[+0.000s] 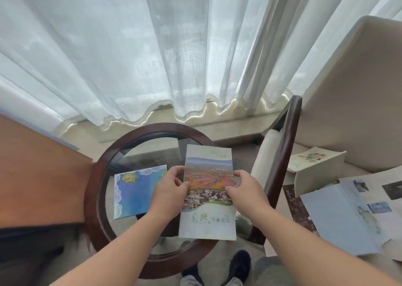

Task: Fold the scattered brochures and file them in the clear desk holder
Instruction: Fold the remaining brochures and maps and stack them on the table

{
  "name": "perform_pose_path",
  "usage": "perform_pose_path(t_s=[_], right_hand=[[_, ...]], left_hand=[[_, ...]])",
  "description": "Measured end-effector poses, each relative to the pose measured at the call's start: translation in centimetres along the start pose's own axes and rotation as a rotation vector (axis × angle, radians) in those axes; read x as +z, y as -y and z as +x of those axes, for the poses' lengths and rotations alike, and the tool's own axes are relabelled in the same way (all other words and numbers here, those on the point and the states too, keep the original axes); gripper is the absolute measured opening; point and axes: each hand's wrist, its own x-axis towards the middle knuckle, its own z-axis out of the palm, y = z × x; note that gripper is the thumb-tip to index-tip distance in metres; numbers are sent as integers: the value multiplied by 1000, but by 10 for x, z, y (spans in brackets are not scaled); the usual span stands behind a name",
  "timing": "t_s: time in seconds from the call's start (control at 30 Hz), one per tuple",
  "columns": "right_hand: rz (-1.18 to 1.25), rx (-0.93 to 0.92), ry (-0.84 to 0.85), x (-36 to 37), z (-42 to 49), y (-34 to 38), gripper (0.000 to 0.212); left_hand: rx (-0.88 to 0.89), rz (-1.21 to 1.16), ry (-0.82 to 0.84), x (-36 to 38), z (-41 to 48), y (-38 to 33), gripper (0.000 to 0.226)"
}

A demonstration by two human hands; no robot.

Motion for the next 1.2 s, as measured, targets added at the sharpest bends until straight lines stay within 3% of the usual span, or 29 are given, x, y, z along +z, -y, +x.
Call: perform_pose_path(t_s=[0.07,0.37,0.6,0.87,0.97,1.03,1.2], right_hand=[[-61,4,14,18,7,-10,41],[-212,82,39,64,56,-38,40],[-254,147,34,78,73,-49,37],[-295,97,41,74,80,-57,40],[-402,-11,21,65,88,-60,65],[-529,-169,17,57,96,-60,82],[-855,-478,198,46,126,-58,101]], left_hand=[[-20,54,-5,11,6,19,29],[-71,167,-21,60,38,70,27],[-92,236,-31,77,51,77,28],[-117,284,-15,84,51,79,33],[-92,323,-63,83,51,76,43],[38,413,-99,87,51,72,49],[295,626,-8,120,66,60,64]])
